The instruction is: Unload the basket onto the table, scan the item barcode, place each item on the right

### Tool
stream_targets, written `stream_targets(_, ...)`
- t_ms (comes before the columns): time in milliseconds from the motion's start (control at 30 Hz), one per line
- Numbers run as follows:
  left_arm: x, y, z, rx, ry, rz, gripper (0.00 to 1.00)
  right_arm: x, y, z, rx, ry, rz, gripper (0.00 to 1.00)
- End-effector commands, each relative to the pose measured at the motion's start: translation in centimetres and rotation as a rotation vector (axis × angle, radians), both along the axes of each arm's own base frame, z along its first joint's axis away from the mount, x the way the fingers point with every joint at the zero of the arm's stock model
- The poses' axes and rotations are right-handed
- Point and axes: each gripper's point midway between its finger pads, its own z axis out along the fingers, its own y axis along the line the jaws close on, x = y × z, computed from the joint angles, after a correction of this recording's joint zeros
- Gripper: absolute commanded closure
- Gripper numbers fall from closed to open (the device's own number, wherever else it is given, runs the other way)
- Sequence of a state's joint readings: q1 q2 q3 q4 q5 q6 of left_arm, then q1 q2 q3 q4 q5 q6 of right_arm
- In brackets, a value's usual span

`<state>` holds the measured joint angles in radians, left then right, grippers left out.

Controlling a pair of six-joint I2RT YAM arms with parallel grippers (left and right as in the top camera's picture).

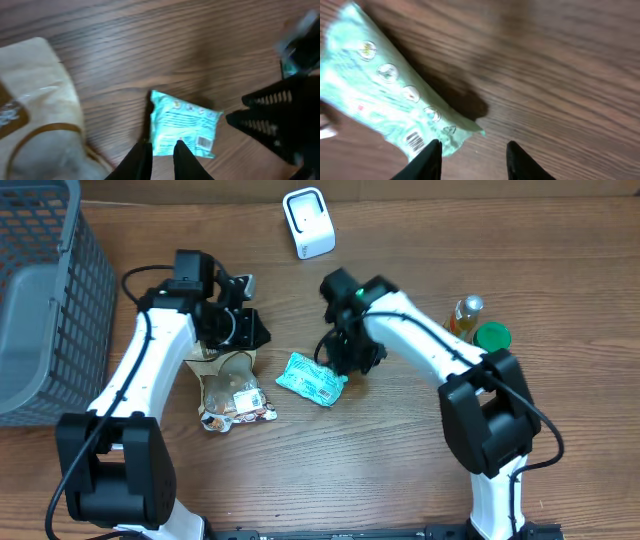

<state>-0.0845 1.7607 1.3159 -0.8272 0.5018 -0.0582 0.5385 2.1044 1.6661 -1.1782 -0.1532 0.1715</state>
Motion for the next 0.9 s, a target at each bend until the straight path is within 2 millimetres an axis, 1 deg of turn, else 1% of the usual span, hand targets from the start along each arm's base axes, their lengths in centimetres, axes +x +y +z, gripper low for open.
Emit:
stream_targets(0,-0.6,-1.8,0.5,-0.029,0.010,-0.010,0.74,0.0,1.1,2.9,0.170,0.053,-0.027,0.62)
stream_targets(33,-0.7,-2.2,0.5,-0.031,0.008,-0.022,0.76,-0.4,1.1,3.2,0.201,0.085,-0.032,0.65)
stream_targets(67,-1.3,-2.9,0.7,-0.054,0.026,-0.040,0.95,-0.8,1.2,3.4,0.224,0.110,-0.029,0.69)
stream_targets(167,-1.2,-3.5,1.0,-0.083,0.030,-0.029,0.96,-1.7,1.8,4.0,0.284,0.149,0.013,0.76)
stream_targets(200,-1.3,-4.1,1.1,-0.107,0.045,-0.024,0.96,-1.9,2.0,4.1,0.300,0.160,0.012,0.80)
stream_targets(300,-2.1,-5.5,0.5,-0.108,0.072,-0.057,0.96,-2.1,2.1,3.8,0.308,0.168,0.009,0.81)
stream_targets(367,-2.6,-6.7,-0.6,-0.100,0.102,-0.086,0.95,-2.1,2.2,3.1,0.309,0.179,-0.034,0.82)
stream_targets(433,-3.3,-8.0,-2.5,-0.092,0.158,-0.105,0.96,-1.8,2.3,2.2,0.310,0.180,-0.085,0.83)
stream_targets(467,-3.4,-8.3,-3.0,-0.089,0.173,-0.113,0.96,-1.9,2.5,1.9,0.316,0.186,-0.105,0.84)
stream_targets(500,-4.0,-9.0,-4.2,-0.079,0.203,-0.132,0.96,-2.1,2.8,1.7,0.334,0.196,-0.102,0.84)
stream_targets(567,-4.5,-9.8,-5.8,-0.055,0.230,-0.156,0.96,-2.8,3.1,1.1,0.339,0.218,-0.113,0.85)
stream_targets(600,-4.5,-9.9,-7.0,-0.027,0.242,-0.152,0.96,-3.1,3.1,0.8,0.335,0.225,-0.115,0.88)
stream_targets(667,-4.7,-10.1,-7.9,-0.015,0.264,-0.145,0.96,-3.2,3.0,0.5,0.331,0.226,-0.116,0.91)
stream_targets(733,-4.7,-10.0,-8.2,-0.005,0.269,-0.143,0.96,-2.7,3.0,0.4,0.341,0.211,-0.124,0.93)
stream_targets(800,-4.2,-9.4,-8.4,0.021,0.253,-0.124,0.96,-2.1,3.1,0.5,0.354,0.209,-0.162,0.93)
stream_targets(867,-3.8,-9.2,-8.4,0.017,0.248,-0.108,0.96,-1.5,3.3,0.6,0.370,0.187,-0.164,0.93)
